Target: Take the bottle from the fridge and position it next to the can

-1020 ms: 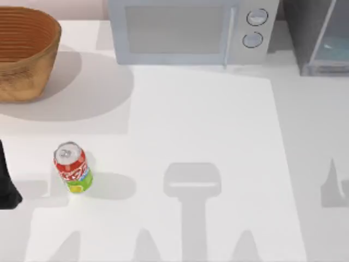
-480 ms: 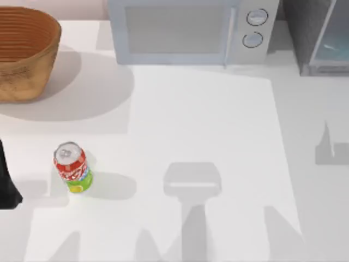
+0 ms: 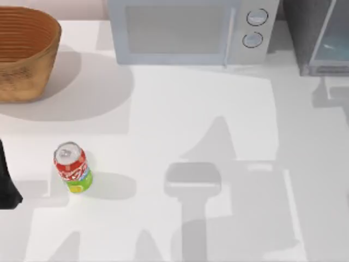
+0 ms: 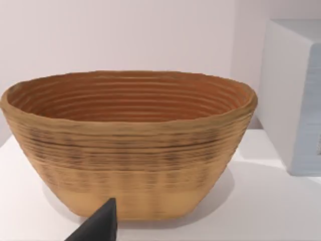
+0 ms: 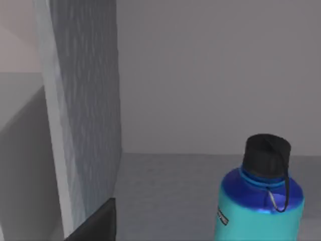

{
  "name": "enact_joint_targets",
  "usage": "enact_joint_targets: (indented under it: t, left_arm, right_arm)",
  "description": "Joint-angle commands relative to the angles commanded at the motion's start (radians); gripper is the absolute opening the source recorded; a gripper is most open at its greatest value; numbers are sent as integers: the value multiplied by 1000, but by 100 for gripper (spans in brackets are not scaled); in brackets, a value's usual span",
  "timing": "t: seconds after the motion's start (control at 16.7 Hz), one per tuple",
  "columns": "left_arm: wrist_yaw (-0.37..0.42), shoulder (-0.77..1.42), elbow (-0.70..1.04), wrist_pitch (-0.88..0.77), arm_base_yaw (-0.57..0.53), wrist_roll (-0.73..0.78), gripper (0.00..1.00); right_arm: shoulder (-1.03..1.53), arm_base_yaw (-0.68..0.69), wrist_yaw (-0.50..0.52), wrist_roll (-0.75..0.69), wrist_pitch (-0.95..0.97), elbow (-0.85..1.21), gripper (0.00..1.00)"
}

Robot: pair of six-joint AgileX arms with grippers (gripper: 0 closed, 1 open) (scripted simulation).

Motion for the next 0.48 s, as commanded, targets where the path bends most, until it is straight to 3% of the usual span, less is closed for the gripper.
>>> enact_joint_targets:
  t: [0.48]
  left_arm:
    - [0, 0, 0, 0, 0, 0, 100]
  right_arm:
    - [621, -64, -50, -1, 311, 272, 100]
